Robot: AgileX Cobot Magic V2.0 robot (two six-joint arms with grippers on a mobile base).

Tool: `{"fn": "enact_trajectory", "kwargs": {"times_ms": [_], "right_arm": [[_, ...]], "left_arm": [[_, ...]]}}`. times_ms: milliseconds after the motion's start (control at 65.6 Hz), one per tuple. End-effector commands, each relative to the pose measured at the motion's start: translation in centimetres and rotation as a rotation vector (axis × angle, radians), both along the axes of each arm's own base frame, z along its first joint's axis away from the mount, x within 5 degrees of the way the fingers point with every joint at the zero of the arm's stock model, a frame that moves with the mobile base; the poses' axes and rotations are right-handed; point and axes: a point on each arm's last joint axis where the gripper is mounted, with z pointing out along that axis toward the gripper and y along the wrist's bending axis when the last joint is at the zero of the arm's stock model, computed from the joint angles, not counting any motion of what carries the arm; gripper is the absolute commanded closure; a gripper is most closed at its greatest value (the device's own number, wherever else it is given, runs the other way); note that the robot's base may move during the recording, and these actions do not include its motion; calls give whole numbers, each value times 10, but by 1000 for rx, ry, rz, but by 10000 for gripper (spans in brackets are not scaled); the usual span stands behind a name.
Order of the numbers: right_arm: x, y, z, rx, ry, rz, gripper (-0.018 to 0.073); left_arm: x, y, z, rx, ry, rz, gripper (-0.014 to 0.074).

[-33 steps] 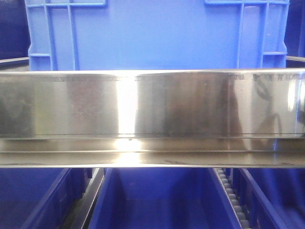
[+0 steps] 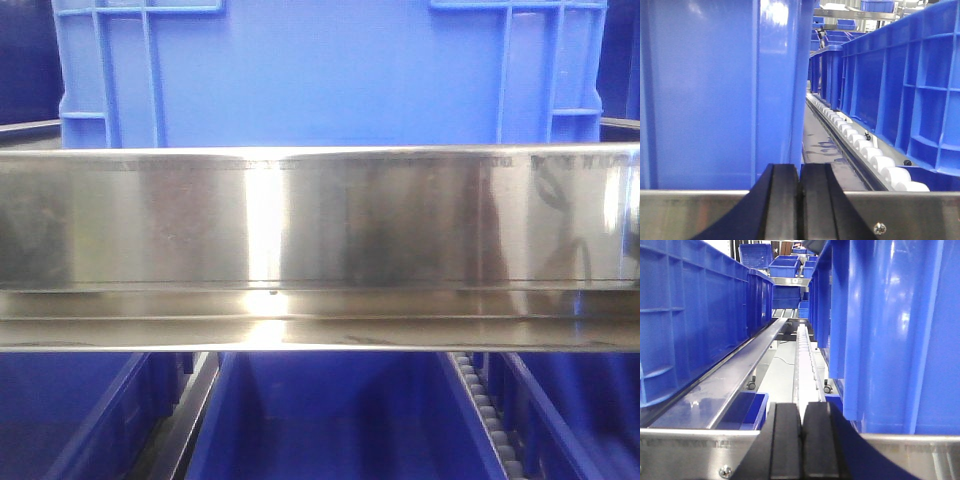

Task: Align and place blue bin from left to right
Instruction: 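Close both grippers on the side walls of the blue bin on the upper shelf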

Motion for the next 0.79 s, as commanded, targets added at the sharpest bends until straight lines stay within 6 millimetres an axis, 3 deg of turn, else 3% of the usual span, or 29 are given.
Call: {"fn": "enact_trajectory", "kwargs": {"times_ms": [0,366,549,686,778], "right_arm": [[0,0,3,-12,-27,0,711],[-1,0,7,-17,-72,-4,711],[-2,-1,13,-25,-140,-8,711],[-8,1,43,-32,-195,-6,711],[-19,2,75,-37,-236,0,711]], "left_arm": [[-1,0,3,0,-29,2,707],[-1,0,7,-3,-77,2,707],[-3,0,18,-20,-190,1,707],[-13,1,56,-23,-240,1,707],[-25,2,85,-13,-236,3,705]]}}
